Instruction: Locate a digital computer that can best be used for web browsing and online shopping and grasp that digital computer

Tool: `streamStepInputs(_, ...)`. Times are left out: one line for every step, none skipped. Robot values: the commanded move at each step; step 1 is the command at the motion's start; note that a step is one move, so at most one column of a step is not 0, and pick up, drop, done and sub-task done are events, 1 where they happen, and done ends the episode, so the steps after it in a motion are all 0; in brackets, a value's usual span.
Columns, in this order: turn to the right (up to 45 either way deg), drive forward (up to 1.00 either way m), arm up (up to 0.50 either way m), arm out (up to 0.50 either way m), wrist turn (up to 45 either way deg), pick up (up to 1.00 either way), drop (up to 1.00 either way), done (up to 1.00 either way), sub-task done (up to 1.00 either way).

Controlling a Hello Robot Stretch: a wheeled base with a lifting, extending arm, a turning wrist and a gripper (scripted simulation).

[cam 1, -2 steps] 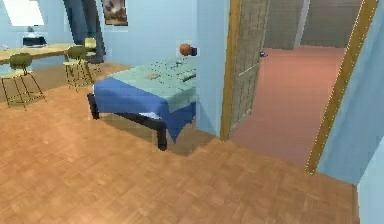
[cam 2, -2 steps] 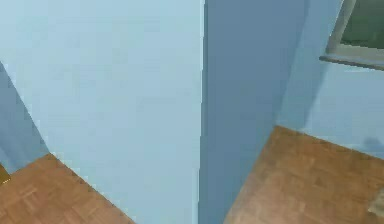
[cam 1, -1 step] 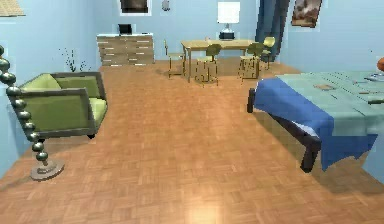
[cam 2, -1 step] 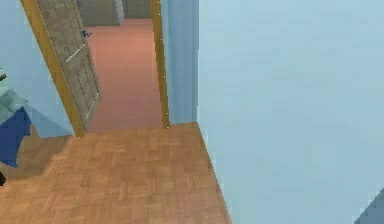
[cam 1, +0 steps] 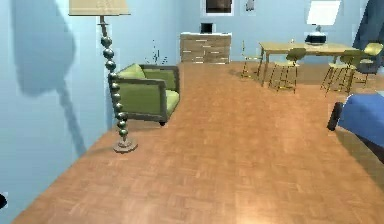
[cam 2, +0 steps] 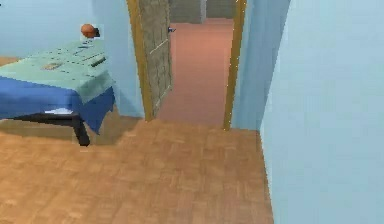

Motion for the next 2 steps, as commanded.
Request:
streamStepInputs(0.0,0.65,0.00,0.00,0.0,0.00,0.00,0.00,0.00)
streamStepInputs(6.0,0.00,0.00,0.00,0.0,0.00,0.00,0.00,0.00)
